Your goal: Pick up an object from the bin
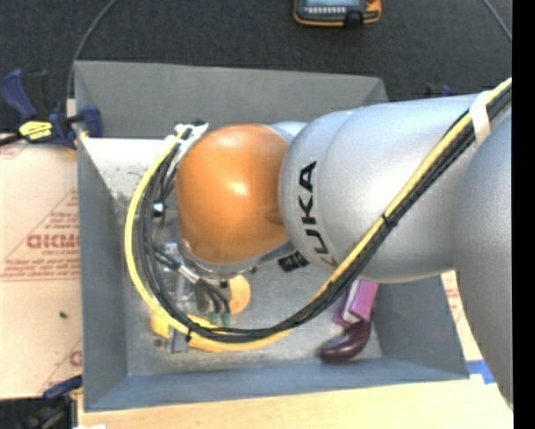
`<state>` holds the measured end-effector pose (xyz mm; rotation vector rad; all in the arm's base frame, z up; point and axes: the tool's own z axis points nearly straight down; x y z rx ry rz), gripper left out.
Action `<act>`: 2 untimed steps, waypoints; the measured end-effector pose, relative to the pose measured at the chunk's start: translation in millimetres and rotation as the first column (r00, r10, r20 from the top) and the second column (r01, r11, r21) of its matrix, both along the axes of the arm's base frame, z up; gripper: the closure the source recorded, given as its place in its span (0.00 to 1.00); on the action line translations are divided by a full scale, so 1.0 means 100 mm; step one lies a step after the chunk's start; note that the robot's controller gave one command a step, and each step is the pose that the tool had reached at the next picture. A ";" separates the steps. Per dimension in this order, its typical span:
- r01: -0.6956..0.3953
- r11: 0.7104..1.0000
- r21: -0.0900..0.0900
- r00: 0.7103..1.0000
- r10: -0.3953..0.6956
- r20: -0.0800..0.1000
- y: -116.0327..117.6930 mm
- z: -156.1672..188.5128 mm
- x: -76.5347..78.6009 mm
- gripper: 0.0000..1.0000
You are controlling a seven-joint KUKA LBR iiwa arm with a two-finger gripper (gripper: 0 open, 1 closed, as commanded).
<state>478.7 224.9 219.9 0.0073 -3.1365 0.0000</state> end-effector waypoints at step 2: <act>0.147 0.989 0.016 0.989 -0.147 0.025 -0.61 -1.46 0.18 0.00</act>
Offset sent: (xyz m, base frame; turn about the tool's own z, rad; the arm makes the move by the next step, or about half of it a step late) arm 0.0116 -0.0640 -0.1499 0.1452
